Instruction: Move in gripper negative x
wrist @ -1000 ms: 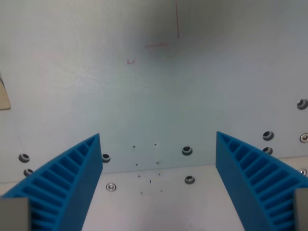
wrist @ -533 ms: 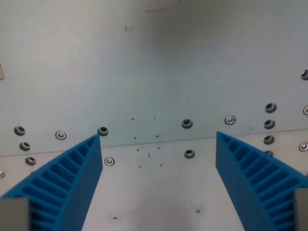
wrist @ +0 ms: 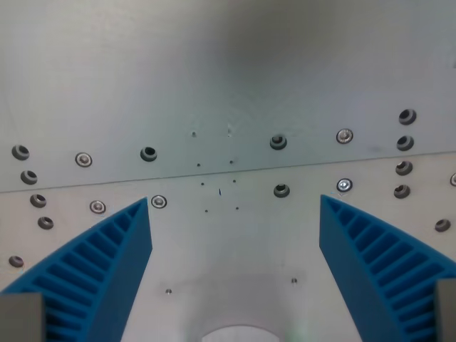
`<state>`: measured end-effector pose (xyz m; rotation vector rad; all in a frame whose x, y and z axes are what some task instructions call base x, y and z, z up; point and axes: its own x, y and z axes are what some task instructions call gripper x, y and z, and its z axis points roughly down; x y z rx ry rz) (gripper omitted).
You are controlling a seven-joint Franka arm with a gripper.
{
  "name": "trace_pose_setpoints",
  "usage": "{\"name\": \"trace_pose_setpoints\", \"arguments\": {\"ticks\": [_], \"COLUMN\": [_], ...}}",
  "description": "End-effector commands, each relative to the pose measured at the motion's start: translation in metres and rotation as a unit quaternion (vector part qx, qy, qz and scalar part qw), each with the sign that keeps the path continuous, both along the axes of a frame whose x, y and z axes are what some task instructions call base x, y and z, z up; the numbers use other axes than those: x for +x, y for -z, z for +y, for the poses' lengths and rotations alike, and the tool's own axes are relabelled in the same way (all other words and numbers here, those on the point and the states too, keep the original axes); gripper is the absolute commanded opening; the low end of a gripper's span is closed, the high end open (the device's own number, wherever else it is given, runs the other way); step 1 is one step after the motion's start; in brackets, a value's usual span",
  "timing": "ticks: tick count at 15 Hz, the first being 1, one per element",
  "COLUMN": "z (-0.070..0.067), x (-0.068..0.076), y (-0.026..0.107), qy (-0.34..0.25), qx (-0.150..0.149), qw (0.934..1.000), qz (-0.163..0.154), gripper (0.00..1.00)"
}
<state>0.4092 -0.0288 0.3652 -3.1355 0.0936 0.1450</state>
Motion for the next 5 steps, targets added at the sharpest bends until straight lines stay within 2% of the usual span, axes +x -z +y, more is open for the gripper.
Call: {"name": "trace_pose_setpoints", "arguments": {"ticks": [1,5], "z": [0.001,0.002], "x": [-0.026,-0.046], "y": [-0.003,-0.003], "qy": [0.001,0.001], "qx": [-0.006,-0.006], "qw": [0.999,0.999], "qz": [-0.045,-0.045], "gripper": [1.0,1.0]}}
